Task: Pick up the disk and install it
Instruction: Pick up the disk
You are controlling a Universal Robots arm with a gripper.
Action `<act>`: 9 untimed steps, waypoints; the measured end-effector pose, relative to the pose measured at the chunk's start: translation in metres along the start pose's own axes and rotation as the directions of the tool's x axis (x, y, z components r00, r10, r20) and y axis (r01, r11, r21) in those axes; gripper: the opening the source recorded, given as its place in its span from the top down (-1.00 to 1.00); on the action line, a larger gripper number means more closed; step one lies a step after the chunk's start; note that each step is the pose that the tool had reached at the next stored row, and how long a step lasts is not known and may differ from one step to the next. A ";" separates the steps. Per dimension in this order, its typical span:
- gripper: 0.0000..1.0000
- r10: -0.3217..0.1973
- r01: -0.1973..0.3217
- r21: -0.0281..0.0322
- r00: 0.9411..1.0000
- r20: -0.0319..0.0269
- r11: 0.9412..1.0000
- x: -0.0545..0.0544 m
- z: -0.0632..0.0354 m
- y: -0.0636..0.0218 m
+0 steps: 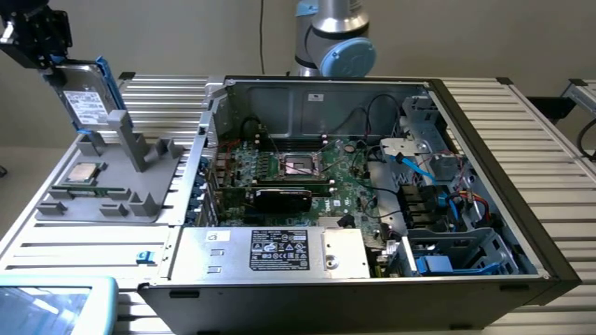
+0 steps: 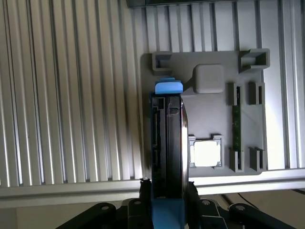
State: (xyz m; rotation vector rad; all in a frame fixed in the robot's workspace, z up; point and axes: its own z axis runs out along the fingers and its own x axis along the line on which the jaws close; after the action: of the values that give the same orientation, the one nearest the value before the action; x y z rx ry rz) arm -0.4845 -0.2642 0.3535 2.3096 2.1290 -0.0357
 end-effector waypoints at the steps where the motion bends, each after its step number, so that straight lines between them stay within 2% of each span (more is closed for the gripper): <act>1: 0.25 0.000 0.000 0.000 1.000 0.000 1.000 0.000 -0.0045 -0.0001; 9: 0.25 0.000 0.000 0.000 1.000 0.000 1.000 0.001 -0.0409 0.0015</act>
State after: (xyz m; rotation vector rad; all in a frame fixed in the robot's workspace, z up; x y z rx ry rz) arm -0.4823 -0.2629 0.3944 2.3098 2.1287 -0.0355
